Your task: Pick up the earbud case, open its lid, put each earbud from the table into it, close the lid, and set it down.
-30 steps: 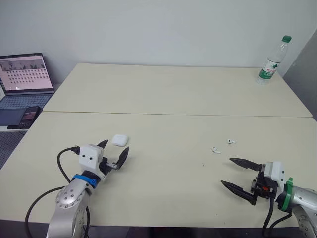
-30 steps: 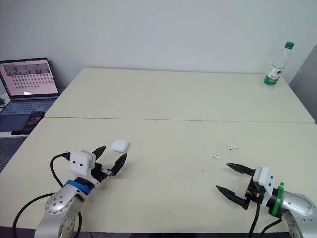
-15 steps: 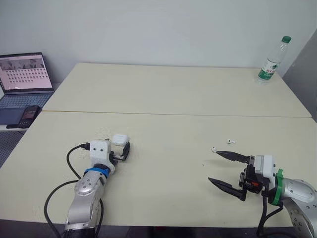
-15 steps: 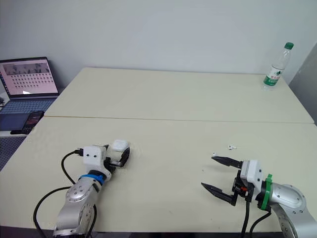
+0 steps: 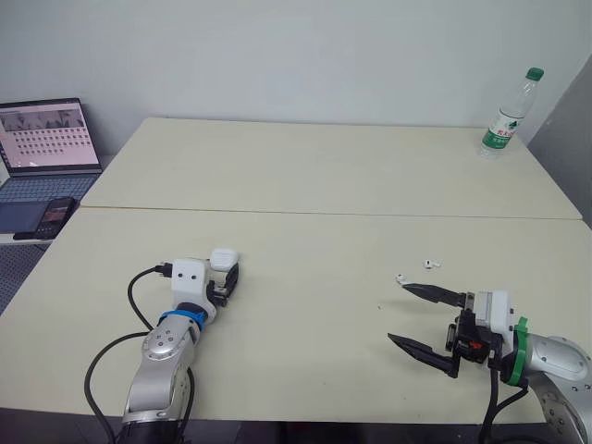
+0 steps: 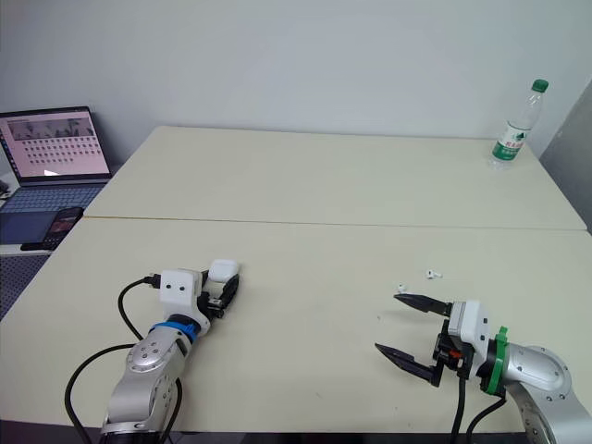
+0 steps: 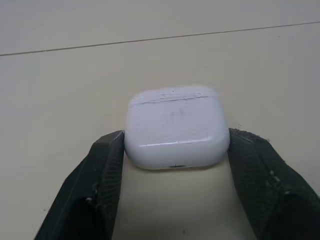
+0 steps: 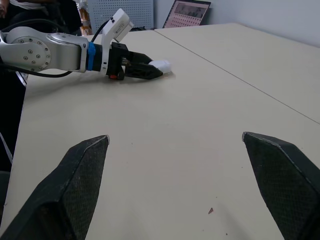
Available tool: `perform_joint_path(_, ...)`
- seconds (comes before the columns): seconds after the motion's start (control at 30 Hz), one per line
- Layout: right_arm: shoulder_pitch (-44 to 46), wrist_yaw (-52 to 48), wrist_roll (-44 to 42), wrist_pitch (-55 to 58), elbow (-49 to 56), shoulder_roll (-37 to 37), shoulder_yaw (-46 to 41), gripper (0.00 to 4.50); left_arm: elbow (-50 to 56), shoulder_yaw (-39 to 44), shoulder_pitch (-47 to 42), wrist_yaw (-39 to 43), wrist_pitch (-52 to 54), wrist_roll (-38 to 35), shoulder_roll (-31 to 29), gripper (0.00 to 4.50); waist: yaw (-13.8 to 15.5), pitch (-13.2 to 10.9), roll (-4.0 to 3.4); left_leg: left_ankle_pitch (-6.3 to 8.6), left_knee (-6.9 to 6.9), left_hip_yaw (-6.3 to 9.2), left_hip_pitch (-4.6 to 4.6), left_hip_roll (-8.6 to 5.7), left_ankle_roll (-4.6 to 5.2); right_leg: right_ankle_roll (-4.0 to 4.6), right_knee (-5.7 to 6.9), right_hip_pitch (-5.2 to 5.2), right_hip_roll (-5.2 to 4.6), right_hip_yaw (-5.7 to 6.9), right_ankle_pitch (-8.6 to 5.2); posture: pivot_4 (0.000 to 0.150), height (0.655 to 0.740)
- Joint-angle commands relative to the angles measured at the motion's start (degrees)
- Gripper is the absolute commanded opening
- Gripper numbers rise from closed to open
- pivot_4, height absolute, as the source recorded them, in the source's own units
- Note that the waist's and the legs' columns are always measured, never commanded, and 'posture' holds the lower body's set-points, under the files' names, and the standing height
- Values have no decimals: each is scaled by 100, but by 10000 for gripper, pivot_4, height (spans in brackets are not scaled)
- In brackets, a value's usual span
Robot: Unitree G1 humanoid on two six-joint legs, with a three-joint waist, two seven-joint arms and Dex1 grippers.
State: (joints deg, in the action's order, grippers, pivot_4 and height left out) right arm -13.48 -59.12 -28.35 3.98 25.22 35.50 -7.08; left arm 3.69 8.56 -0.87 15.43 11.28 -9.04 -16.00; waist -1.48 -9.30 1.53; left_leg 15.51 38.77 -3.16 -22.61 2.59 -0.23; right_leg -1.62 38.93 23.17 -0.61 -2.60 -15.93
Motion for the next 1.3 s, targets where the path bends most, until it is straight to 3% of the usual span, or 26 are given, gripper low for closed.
perform_joint_path(0.03, 48, 18, -114, -84, 143, 5, -68, 45000, 14, 60, -53, -34, 82, -60, 21, 27646, 0, 0, 0, 0, 0, 0, 0, 0, 0, 0, 0, 0, 0, 0, 0, 1500, 7362)
perform_joint_path(0.47, 413, 345, -303, 182, 224, -30, -106, 45000, 199, 6, -1025, 215, -145, -121, -146, 27633, 4, -7, 12, -1, 2, -2, -6, -3, 0, -4, -2, 2, 11, 4, 4, 1500, 7362)
perform_joint_path(0.73, 392, 470, -267, 202, 284, -3, -116, 45000, 32, 53, -843, 173, -201, -51, -122, 27633, 1, -7, 13, 0, 0, 3, -9, 0, -1, -3, -2, 4, 9, 1, 5, 1500, 7362)
perform_joint_path(0.97, 287, 475, -239, 174, 293, 27, -136, 45000, 610, 144, -443, -304, 160, -250, 306, 27633, 1, -8, 14, 0, 2, 2, -10, -1, -1, -4, -2, 3, 1, -1, 4, 1500, 7362)
perform_joint_path(1.07, 308, 489, -246, 206, 319, 27, -98, 45000, 868, 60, -320, -555, 361, -231, 565, 33388, 2, -10, 17, 0, 3, 4, -11, -1, -1, -4, -3, 3, 0, -2, 5, 1500, 7362)
perform_joint_path(1.17, 338, 478, -251, 233, 326, 37, -71, 45000, 950, 56, -320, -936, 526, -69, 771, 43251, 2, -10, 17, 0, 3, 4, -10, -1, -1, -4, -2, 3, 1, -4, 5, 1500, 7362)
perform_joint_path(1.3, 421, 453, -273, 292, 317, 79, -79, 45000, 855, 264, -534, -1593, 1016, -9, 1036, 44818, 3, -11, 19, 0, 3, 5, -9, -1, -1, -5, -2, 3, 6, -3, 4, 1500, 7362)
